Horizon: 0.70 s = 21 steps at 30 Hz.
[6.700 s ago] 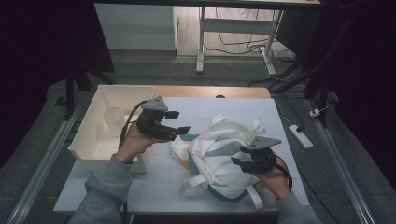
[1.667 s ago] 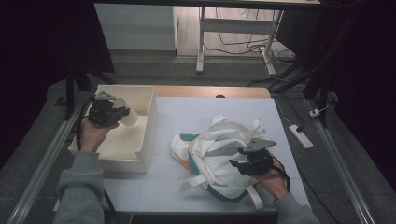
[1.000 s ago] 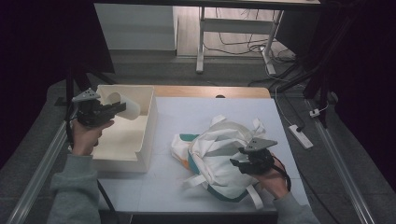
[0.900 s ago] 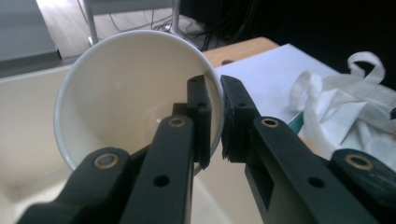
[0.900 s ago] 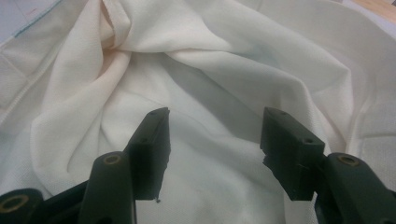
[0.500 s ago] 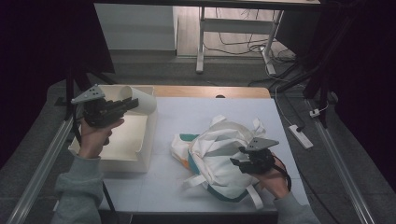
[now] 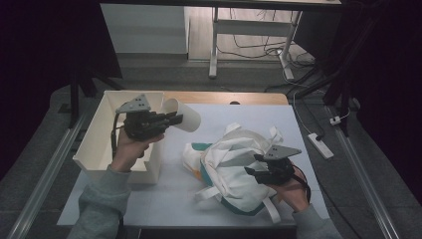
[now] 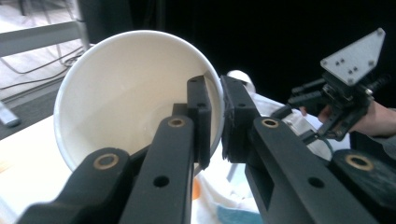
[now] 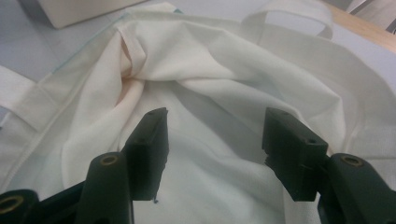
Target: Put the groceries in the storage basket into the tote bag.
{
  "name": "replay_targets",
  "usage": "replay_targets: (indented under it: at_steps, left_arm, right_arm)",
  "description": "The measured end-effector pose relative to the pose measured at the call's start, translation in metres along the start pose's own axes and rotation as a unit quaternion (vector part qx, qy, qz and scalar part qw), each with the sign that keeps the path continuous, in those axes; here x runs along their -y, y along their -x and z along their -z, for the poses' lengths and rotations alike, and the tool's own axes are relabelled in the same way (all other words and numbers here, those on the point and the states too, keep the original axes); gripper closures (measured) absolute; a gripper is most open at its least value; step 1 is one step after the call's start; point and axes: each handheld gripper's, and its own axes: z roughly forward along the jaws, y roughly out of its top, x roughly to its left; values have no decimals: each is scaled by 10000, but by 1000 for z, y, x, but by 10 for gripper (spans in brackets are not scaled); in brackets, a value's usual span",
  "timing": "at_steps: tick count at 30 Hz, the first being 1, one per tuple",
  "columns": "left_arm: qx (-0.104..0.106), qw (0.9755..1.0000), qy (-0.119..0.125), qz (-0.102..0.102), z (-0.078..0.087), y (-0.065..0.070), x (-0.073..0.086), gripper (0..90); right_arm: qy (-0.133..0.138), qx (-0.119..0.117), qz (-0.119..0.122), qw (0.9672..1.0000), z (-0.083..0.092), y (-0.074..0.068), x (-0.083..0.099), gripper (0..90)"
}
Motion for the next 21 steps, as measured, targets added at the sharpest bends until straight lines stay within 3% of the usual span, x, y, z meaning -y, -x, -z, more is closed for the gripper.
replay_targets:
  at_steps: [5,13,21]
  left_arm:
    - [201,9994,-272,-125,-22,10,-2,829]
    - [588,9959,-620,-282,-63,27,-2,829]
    - [757,9927,-852,-401,-86,39,3,829]
  right_arm:
    - [173,-65,-16,9998,7,-1,-6,395]
    - [544,-62,-79,9985,21,-1,-16,366]
    - [662,-14,-39,9978,22,-6,-24,301]
